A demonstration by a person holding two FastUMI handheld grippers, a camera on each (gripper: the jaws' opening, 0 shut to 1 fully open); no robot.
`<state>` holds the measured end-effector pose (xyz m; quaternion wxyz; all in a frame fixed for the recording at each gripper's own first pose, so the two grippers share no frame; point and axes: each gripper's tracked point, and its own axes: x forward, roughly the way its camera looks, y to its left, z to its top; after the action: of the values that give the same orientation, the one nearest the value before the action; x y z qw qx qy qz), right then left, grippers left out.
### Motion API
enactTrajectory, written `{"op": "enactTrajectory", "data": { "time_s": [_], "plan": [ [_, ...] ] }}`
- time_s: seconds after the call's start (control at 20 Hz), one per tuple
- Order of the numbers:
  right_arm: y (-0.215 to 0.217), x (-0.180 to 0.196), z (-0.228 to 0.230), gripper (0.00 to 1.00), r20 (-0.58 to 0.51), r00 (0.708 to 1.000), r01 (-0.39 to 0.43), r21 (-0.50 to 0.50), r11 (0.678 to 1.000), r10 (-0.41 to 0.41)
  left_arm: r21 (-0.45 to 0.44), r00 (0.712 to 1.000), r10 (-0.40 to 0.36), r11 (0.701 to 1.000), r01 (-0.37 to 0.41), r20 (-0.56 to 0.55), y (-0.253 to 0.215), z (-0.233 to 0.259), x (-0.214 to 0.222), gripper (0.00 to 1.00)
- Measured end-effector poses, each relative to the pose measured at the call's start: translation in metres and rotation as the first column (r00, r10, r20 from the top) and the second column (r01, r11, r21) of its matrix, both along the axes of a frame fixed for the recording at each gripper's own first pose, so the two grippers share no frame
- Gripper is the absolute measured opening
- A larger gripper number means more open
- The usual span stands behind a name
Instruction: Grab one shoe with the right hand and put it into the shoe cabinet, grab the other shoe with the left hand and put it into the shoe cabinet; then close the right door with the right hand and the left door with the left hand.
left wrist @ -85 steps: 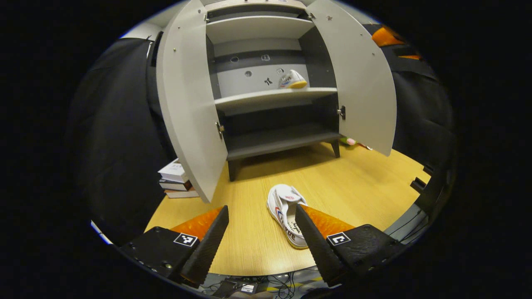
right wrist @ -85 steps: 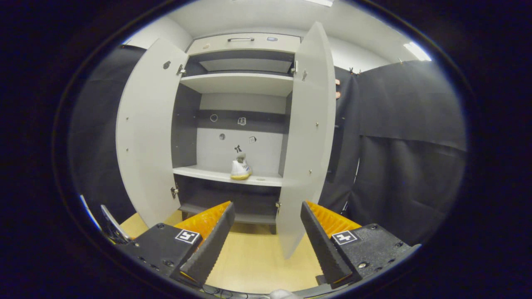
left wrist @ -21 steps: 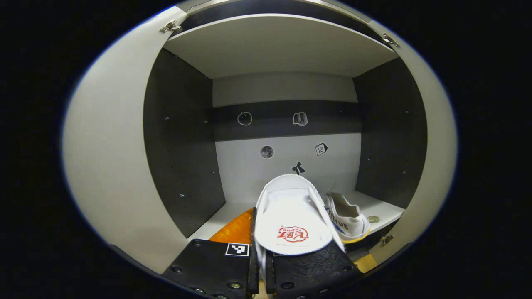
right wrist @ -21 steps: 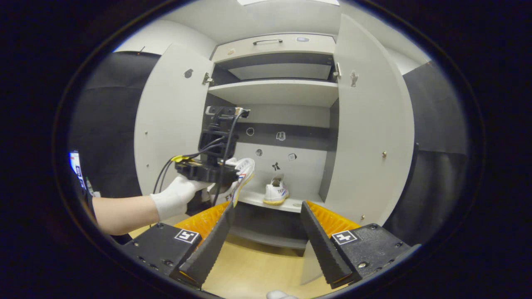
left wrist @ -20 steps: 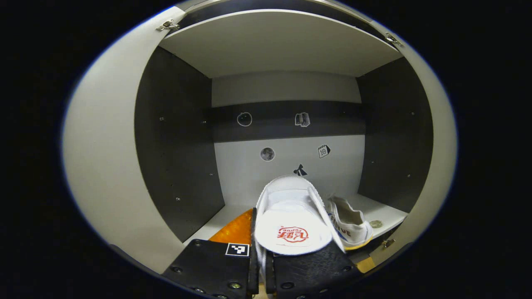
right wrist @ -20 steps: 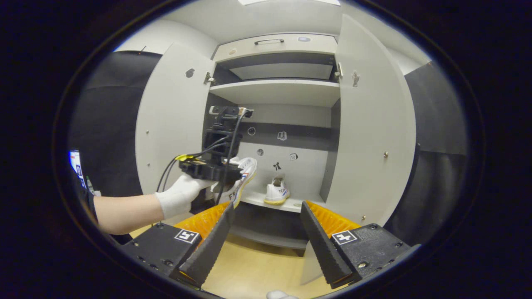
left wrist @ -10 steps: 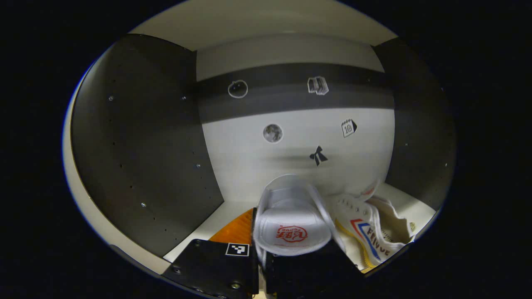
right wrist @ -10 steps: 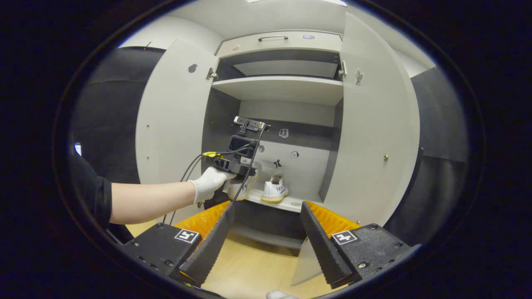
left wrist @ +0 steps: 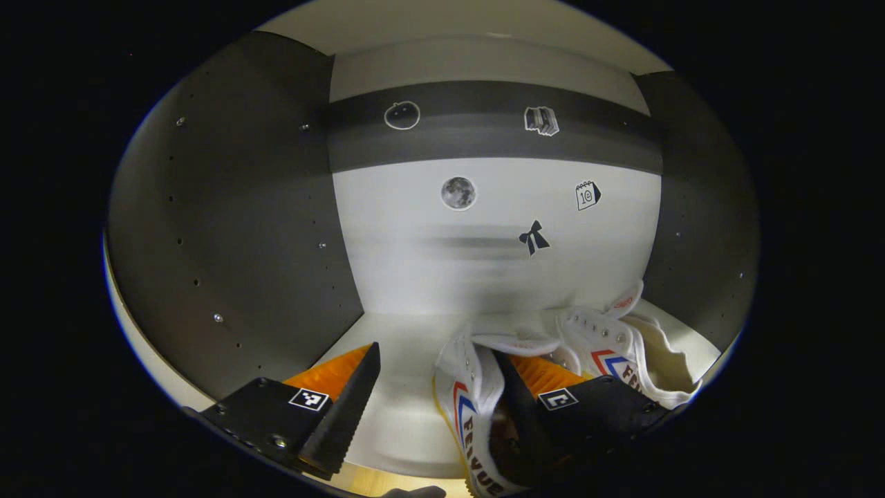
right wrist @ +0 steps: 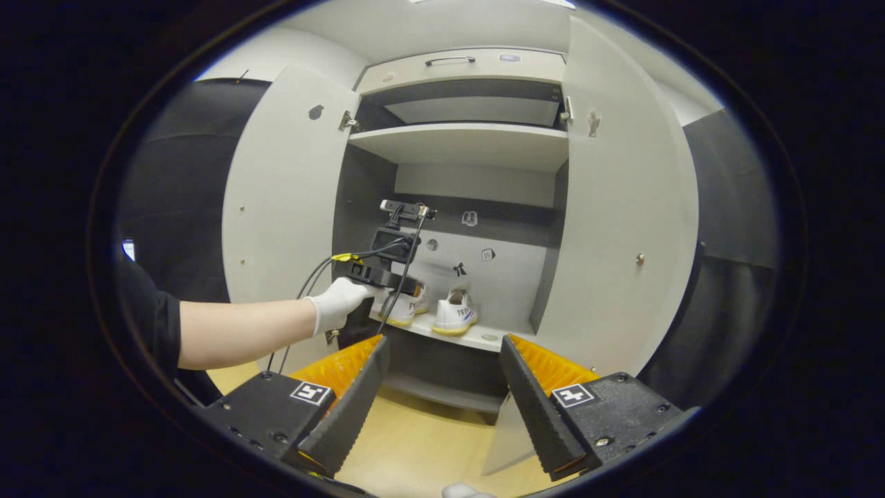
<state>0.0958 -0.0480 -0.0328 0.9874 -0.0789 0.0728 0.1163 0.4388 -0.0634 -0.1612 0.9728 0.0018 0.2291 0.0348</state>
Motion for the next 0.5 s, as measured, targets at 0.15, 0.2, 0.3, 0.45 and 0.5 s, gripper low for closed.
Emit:
{"op": "enactTrajectory", "data": {
  "time_s": [0.15, 0.2, 0.3, 0.45, 0.5],
  "plan": [
    [0.000, -0.002, -0.001, 1.00, -0.002, 1.000, 0.004, 0.003, 1.000, -0.004, 0.001, 1.000, 0.020, 1.000, -0.020, 0.010, 0.009, 0.004, -0.009, 0.95],
    [0.001, -0.003, 0.000, 1.00, 0.001, 1.000, 0.005, 0.005, 1.000, -0.005, 0.003, 0.999, 0.026, 1.000, -0.026, 0.020, 0.011, 0.006, -0.011, 0.97],
    [0.004, -0.005, 0.000, 1.00, 0.004, 1.000, 0.004, 0.007, 1.000, -0.004, -0.004, 0.999, 0.043, 0.999, -0.043, 0.032, 0.017, 0.008, -0.014, 0.97],
    [0.008, -0.010, -0.003, 1.00, -0.001, 1.000, -0.001, 0.000, 1.000, 0.001, -0.016, 0.999, 0.029, 0.999, -0.029, 0.029, 0.015, 0.007, -0.013, 0.97],
    [0.007, -0.011, -0.004, 1.00, -0.004, 1.000, 0.000, -0.004, 1.000, 0.000, -0.014, 1.000, 0.024, 1.000, -0.023, 0.018, 0.014, 0.005, -0.013, 0.97]
  ]
}}
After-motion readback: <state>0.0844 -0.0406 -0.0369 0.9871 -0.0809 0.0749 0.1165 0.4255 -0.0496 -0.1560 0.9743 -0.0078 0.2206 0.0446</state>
